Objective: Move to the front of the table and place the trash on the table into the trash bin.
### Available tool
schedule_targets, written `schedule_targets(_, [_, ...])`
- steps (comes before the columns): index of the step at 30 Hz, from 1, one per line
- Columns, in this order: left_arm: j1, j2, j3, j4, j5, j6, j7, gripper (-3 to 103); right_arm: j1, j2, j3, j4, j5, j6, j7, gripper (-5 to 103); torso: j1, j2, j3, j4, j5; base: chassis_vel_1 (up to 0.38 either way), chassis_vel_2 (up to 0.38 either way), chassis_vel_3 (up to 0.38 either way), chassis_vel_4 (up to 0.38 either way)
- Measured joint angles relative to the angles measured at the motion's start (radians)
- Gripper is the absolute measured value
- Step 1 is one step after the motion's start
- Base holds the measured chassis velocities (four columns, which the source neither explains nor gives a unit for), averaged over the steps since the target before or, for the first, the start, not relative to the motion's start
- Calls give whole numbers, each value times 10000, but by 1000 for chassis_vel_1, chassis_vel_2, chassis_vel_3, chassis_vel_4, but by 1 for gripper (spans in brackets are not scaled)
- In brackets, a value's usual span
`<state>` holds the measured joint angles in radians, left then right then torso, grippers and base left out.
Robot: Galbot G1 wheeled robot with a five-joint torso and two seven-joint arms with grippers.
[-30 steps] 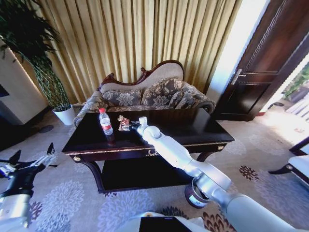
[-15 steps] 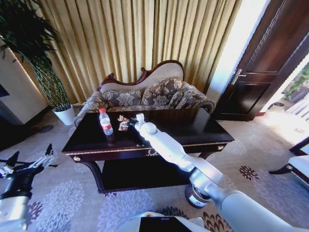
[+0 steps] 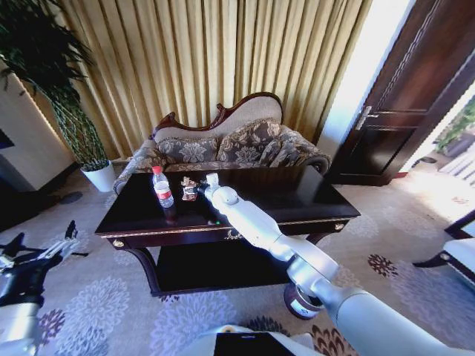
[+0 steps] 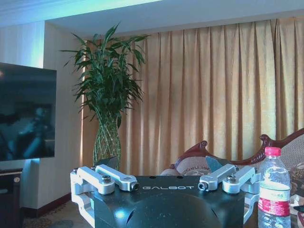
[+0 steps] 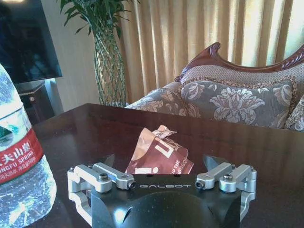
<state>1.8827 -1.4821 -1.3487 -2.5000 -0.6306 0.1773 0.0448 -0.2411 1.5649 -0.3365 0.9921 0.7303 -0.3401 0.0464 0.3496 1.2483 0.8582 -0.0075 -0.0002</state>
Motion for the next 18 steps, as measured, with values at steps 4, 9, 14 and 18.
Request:
schedule_targets(4, [53,-35,-65,0,-16,-72,4,100,-14,31,4,-79,-181,14,20,100,0,0,0,0,0,0,0,0,0])
schedule_targets(9, [86,-83,-111,0,-43,-104,3,100,-73,-62,-10,-77,-331,57,34,85,0,0,0,0,0,0,0,0,0])
schedule_targets(14, [118,-114,-123,0,-54,-137,3,100,-112,-178,-30,-18,-378,116,46,68,0,0,0,0,1,0,0,0,0])
schedule_targets(18, [116,-122,-126,0,-54,-146,3,100,-113,-236,-40,8,-386,178,49,52,0,0,0,0,1,0,0,0,0])
